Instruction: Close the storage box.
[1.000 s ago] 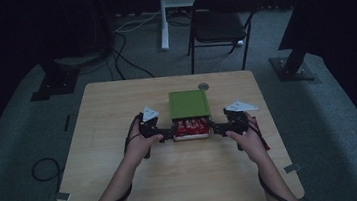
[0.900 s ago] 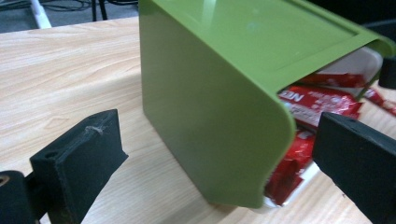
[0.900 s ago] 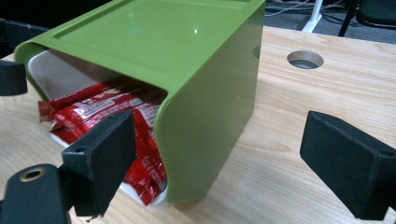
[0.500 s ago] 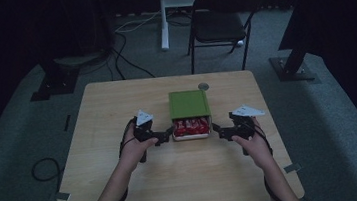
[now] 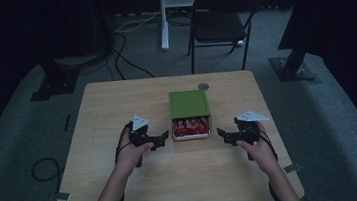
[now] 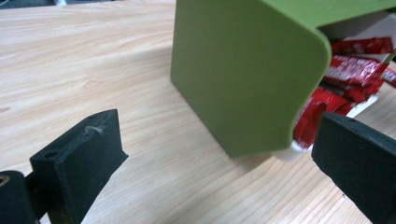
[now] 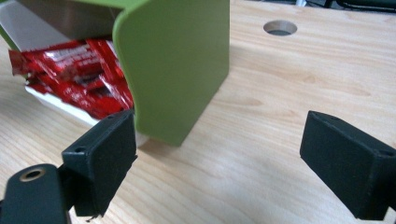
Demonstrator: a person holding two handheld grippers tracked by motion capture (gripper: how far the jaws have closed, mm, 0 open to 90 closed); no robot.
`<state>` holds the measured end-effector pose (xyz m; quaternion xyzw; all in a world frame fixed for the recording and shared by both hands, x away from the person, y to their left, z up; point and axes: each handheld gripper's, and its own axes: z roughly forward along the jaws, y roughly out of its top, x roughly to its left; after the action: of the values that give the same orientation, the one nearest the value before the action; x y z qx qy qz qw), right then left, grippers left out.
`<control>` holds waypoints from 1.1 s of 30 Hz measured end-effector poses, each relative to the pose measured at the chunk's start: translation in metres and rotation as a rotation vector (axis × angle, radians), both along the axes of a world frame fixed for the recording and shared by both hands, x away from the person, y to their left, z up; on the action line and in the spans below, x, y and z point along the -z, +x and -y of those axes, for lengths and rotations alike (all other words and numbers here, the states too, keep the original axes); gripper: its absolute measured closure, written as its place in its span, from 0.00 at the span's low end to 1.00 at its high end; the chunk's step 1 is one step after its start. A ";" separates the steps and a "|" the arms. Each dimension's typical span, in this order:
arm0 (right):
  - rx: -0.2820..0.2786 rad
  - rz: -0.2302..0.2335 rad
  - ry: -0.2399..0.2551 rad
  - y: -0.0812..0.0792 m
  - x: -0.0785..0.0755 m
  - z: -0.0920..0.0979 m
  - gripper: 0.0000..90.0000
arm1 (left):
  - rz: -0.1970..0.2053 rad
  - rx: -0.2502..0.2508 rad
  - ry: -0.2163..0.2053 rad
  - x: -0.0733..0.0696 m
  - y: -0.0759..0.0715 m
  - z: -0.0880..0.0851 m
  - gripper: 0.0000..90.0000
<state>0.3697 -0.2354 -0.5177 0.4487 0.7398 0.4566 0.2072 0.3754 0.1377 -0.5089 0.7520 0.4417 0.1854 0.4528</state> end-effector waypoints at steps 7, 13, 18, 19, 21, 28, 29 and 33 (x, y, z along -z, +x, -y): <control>0.004 -0.017 -0.017 -0.006 0.008 0.005 0.11 | -0.008 -0.012 0.007 0.005 -0.005 -0.010 0.03; 0.003 -0.033 -0.036 -0.011 0.015 0.008 0.11 | -0.016 -0.043 0.015 0.009 -0.010 -0.022 0.03; 0.005 -0.041 -0.043 -0.015 0.020 0.010 0.11 | -0.013 -0.069 0.021 0.012 -0.015 -0.033 0.03; 0.003 -0.041 -0.046 -0.016 0.020 0.011 0.11 | -0.013 -0.068 0.024 0.013 -0.016 -0.035 0.03; 0.007 -0.043 -0.050 -0.018 0.022 0.012 0.11 | -0.015 -0.079 0.017 0.014 -0.018 -0.039 0.03; 0.014 -0.054 -0.070 -0.024 0.029 0.018 0.11 | -0.019 -0.117 0.044 0.017 -0.026 -0.051 0.03; 0.016 -0.057 -0.069 -0.025 0.030 0.018 0.11 | -0.019 -0.119 0.049 0.017 -0.027 -0.052 0.03; 0.011 -0.067 -0.084 -0.028 0.034 0.019 0.11 | -0.033 -0.130 0.053 0.021 -0.030 -0.059 0.03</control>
<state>0.3418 -0.2543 -0.5515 0.4585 0.7624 0.4087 0.2036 0.3453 0.1963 -0.5297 0.7363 0.4921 0.2136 0.4123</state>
